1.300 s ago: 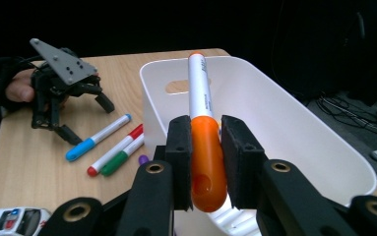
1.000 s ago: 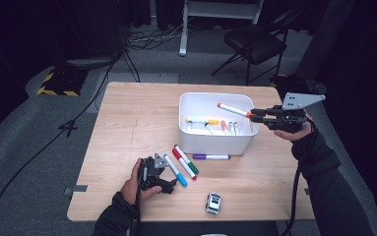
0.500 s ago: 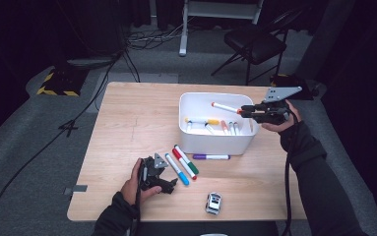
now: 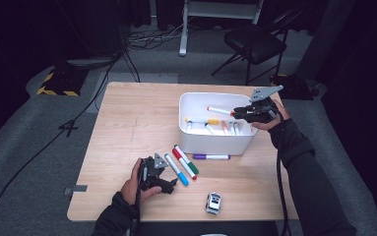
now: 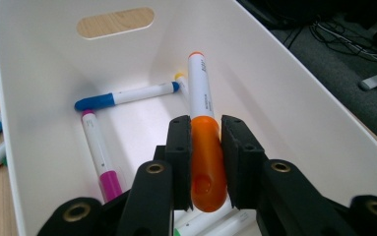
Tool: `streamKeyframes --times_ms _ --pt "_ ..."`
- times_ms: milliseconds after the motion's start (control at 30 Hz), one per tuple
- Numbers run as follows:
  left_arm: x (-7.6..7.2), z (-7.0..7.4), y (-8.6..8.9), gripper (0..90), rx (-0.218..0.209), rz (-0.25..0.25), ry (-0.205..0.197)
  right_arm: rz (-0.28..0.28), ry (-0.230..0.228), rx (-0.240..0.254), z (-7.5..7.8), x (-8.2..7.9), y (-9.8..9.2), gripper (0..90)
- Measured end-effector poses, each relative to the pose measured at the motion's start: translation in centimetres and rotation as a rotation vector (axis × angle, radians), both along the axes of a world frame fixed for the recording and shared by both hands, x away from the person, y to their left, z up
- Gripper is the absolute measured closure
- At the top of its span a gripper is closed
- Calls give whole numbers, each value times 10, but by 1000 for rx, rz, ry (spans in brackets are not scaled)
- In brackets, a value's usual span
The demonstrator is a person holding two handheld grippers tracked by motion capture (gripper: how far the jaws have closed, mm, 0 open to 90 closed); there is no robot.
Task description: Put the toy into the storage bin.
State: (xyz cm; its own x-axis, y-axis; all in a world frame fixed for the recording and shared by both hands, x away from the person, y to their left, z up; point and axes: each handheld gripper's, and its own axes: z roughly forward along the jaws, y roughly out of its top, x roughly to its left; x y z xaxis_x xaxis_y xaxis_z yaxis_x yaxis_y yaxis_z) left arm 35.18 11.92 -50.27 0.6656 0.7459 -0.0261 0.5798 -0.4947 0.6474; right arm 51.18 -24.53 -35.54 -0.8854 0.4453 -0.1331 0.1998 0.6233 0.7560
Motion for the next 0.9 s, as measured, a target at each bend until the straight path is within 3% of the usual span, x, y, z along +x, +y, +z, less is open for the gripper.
streamKeyframes --times_ms 433,767,900 --pt "0 0 0 3 2 0 -3 32 82 -160 1 -6 -7 752" --pt "0 0 0 3 -1 0 2 25 121 -237 3 -7 -11 753" --pt "0 0 0 3 -1 3 1 26 118 -232 5 -8 -12 750"
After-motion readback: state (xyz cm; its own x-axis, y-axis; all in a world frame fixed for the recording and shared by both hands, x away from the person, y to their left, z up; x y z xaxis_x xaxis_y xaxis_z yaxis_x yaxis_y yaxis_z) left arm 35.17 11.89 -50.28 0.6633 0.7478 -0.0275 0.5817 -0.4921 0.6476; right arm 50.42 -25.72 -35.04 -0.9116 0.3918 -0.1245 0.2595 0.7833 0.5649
